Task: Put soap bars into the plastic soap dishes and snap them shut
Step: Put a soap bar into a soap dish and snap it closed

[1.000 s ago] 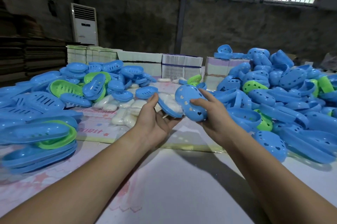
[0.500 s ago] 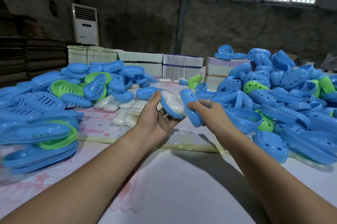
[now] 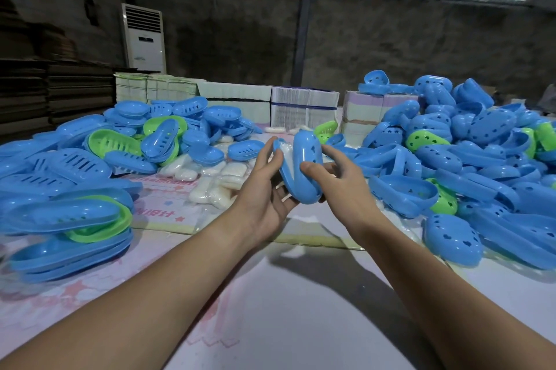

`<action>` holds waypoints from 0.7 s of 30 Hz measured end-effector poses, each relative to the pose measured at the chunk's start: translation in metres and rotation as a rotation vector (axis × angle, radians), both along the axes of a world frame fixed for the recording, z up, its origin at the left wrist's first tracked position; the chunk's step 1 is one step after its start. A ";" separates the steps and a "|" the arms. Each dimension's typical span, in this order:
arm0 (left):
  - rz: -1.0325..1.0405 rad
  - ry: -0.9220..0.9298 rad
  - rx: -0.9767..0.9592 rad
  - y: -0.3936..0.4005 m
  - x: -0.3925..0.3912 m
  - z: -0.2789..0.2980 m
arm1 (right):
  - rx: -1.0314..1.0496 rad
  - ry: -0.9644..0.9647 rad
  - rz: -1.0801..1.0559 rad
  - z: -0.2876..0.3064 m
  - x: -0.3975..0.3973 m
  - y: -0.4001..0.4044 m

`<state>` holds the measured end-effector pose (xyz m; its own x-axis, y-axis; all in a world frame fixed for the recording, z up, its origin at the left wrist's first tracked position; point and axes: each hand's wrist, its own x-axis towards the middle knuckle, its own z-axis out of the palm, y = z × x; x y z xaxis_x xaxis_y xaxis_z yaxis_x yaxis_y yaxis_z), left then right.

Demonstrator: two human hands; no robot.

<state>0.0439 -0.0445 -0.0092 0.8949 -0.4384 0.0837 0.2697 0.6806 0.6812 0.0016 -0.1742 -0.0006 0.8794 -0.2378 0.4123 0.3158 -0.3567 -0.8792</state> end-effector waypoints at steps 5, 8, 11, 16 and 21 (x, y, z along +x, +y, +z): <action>0.034 -0.161 0.071 0.001 0.004 -0.002 | -0.026 -0.019 -0.002 -0.002 0.000 0.001; 0.027 -0.223 0.111 0.001 0.005 -0.003 | -0.031 -0.020 -0.015 -0.001 -0.001 0.000; 0.022 -0.265 0.152 0.002 0.005 -0.005 | -0.027 -0.024 -0.015 0.000 -0.002 0.000; 0.017 -0.313 0.177 0.004 0.003 -0.006 | -0.031 -0.037 0.008 0.003 -0.004 -0.001; 0.013 -0.373 0.216 0.006 0.003 -0.004 | -0.021 -0.041 0.056 0.005 -0.005 -0.005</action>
